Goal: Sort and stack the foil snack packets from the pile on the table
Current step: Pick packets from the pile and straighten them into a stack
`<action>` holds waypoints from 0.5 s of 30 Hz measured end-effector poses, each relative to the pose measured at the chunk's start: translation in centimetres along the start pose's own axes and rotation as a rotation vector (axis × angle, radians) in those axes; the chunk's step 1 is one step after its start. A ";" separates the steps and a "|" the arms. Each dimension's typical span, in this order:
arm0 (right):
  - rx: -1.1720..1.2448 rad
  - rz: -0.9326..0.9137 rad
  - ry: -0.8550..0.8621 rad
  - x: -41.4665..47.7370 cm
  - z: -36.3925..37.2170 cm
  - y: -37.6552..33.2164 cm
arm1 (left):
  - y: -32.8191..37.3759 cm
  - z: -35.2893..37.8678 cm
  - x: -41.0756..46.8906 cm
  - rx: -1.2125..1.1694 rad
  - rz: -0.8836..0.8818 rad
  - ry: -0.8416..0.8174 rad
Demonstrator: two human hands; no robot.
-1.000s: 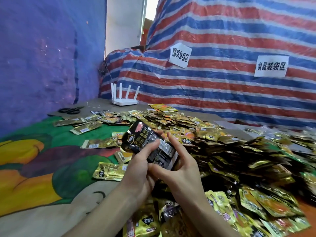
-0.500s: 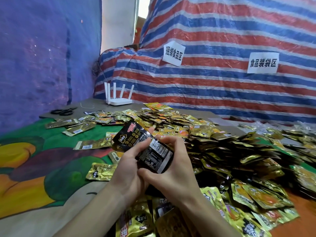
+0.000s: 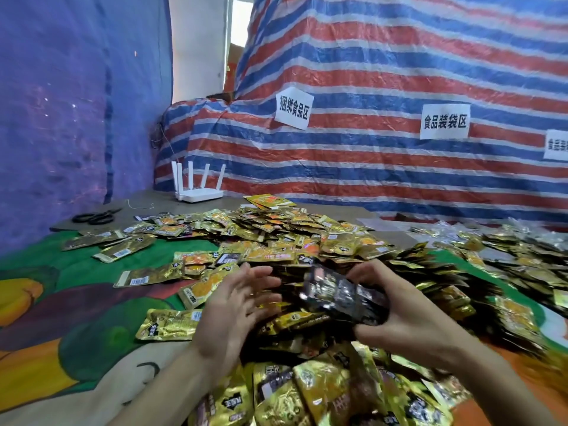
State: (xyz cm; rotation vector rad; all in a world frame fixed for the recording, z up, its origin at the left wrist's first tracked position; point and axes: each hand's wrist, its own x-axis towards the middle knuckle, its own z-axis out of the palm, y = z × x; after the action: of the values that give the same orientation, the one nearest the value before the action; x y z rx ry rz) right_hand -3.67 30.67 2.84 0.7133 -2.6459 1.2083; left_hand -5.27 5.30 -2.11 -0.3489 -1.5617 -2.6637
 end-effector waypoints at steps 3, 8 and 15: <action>-0.068 0.103 -0.082 -1.6 -2.3 2.2 | 0.2 -0.6 0.3 -0.022 0.021 0.059; -0.238 0.142 -0.201 -2.9 -1.5 4.0 | 0.5 -0.7 0.3 0.061 0.043 -0.054; -0.497 0.014 -0.302 -3.3 -1.9 3.9 | 3.4 -1.8 1.7 0.020 0.072 0.208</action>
State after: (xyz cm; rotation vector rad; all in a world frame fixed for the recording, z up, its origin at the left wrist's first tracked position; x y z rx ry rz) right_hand -2.73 35.49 0.39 0.8309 -3.0110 0.4255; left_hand -6.75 2.20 0.29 -0.1201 -1.4834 -2.5346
